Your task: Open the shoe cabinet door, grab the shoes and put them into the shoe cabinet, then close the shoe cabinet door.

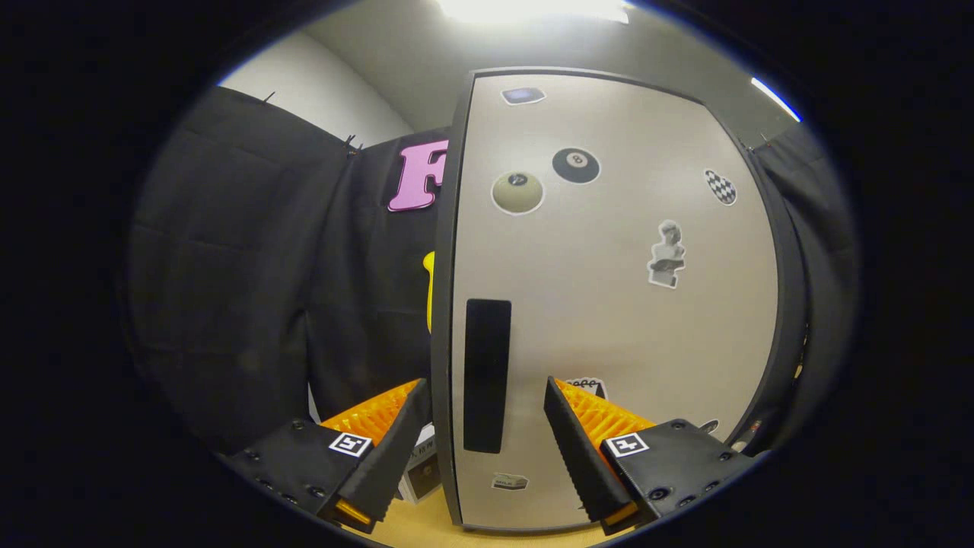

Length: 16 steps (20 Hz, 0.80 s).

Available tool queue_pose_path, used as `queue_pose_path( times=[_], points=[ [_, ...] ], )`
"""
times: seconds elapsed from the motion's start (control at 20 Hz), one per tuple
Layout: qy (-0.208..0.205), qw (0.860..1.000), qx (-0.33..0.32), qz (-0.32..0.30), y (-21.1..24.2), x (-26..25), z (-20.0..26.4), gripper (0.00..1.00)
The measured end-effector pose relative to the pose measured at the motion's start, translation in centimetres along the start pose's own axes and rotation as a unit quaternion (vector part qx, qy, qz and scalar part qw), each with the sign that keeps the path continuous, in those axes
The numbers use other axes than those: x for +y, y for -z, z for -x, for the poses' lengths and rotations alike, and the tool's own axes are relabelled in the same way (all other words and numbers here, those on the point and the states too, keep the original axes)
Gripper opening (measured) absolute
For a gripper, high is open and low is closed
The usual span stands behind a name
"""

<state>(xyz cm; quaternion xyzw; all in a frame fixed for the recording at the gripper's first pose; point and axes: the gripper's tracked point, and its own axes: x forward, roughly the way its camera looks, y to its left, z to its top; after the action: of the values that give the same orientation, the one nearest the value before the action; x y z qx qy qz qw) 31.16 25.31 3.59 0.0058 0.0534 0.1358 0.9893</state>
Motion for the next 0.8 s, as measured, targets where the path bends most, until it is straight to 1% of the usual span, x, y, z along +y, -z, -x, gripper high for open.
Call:
queue_pose_path(
  times=[0.1, 0.2, 0.35, 0.45, 0.5, 0.6, 0.65, 0.7, 0.75, 0.8],
  points=[
    [0.000, 1.000, 0.020, 0.000, 1.2, 0.4, -1.2, 0.91],
    [0.003, 0.999, 0.036, -0.006, 2.0, 0.5, -2.1, 0.91],
    [0.011, 0.999, 0.038, -0.019, 2.1, 0.6, -2.7, 0.76],
    [0.040, 0.999, 0.032, -0.014, 1.9, -0.1, -2.8, 0.62],
    [0.046, 0.998, 0.032, -0.018, 1.8, -0.4, -2.5, 0.55],
    [0.042, 0.998, 0.039, -0.039, 2.1, -0.3, -3.0, 0.36],
    [0.037, 0.998, 0.044, -0.041, 2.1, -0.4, -2.8, 0.30],
    [0.030, 0.998, 0.043, -0.043, 2.0, -0.2, -2.7, 0.30],
    [0.022, 0.998, 0.050, -0.037, 2.1, -0.2, -2.4, 0.20],
    [0.013, 0.998, 0.049, -0.029, 2.0, -0.2, -2.3, 0.14]
  ],
)
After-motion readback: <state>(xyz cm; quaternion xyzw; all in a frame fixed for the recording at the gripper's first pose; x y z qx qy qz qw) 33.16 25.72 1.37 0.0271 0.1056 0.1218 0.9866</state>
